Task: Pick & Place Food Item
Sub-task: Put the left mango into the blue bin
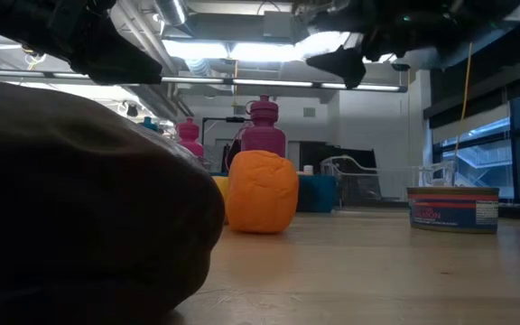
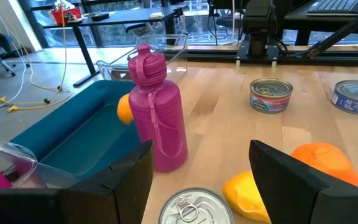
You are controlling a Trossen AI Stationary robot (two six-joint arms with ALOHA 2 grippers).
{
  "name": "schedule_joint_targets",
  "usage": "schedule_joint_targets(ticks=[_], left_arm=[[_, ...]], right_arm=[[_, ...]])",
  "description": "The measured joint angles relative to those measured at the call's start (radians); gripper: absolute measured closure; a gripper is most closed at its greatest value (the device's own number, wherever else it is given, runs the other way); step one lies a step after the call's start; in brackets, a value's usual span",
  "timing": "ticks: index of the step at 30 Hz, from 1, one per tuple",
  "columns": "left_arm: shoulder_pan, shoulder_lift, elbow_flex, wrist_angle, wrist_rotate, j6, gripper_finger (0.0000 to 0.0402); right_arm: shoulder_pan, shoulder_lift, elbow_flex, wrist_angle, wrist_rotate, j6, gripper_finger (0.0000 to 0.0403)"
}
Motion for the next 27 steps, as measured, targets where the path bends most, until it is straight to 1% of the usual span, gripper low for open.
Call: schedule_joint_targets(ticks=[2,4,9,14,18,20,23,27], left_arm=[[0.000,0.000,0.000,0.000,0.000,0.000,0.0148],[0.000,0.000,0.000,0.001,0.000,0.000,0.0148],[0.000,0.000,0.000,0.023,0.001,0.001,0.0148],[0.000,0.000,0.000,0.059,0.001,0.003,0.0148],[0.000,0.000,0.000,0.076,0.001,0.003,0.0148],[0.000,0.000,0.000,0.075,0.003,-0.001,0.0148],[0.000,0.000,0.000,0.075,0.017,-0.013,0.0148],[0.000,0.001,0.000,0.075,0.105,-0.016,0.0148]], right_arm=[[0.062,0.004,-0.064,0.128,0.044,0.027,0.0050],[0.126,0.004,-0.112,0.221,0.111,0.043,0.0050],[0.278,0.014,-0.169,0.380,0.248,0.066,0.0050],[0.377,0.077,-0.159,0.406,0.372,0.063,0.0050],[0.405,0.176,-0.126,0.408,0.476,0.104,0.0050],[0.406,0.237,-0.098,0.410,0.481,0.130,0.0050],[0.406,0.330,-0.049,0.412,0.423,0.128,0.0050],[0.423,0.428,0.030,0.412,0.323,0.095,0.0050]])
